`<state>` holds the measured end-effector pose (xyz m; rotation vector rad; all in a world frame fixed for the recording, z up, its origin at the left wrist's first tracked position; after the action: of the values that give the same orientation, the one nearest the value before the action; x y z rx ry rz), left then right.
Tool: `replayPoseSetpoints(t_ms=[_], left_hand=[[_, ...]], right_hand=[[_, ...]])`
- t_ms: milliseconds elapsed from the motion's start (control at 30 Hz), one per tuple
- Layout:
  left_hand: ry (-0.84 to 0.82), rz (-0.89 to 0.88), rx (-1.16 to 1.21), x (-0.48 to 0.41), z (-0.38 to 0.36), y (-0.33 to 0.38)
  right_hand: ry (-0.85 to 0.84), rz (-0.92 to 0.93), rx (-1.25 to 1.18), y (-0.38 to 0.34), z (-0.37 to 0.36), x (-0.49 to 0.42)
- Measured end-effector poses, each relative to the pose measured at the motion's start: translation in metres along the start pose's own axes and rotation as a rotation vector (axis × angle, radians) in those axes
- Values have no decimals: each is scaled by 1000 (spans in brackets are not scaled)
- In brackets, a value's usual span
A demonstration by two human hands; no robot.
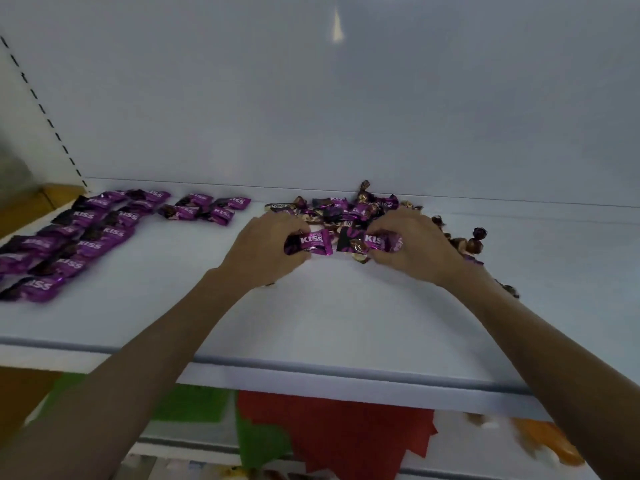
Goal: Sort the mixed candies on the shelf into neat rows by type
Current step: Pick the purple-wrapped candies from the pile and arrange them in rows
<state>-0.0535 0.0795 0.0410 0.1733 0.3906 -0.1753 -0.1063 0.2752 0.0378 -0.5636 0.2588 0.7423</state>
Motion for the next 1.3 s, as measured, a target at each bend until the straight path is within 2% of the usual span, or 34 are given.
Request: replayPoseSetpoints(t_ms=[267, 500, 667, 767, 967, 1300], left_hand=[[11, 133, -89, 28, 34, -101], [-101, 209, -129, 33, 53, -202], [-200, 227, -75, 20, 50, -255], [-202, 171, -75, 11, 47, -267], [-259, 34, -51, 2, 32, -269], [-312, -4, 32, -1, 24, -274]], right_hand=[[-69, 55, -74, -61, -64, -63], [-67, 59, -141, -117, -117, -119], [-79, 25, -110, -141, -144, -142], [-73, -7, -64, -146, -157, -152], [-164, -87, 33, -149, -175, -155], [-120, -171, 80, -150, -181, -160]])
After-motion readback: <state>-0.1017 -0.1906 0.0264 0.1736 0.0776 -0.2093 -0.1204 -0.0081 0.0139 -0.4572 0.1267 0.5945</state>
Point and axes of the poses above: each hand's wrist, its own x-axis away from the middle knuckle, its own z-axis out of the back of the hand, y = z × x, the point moved 5 cm from there along -x, towards the middle knuckle, and after that the axes turned 9 degrees about -x, right-handed, at the moved point
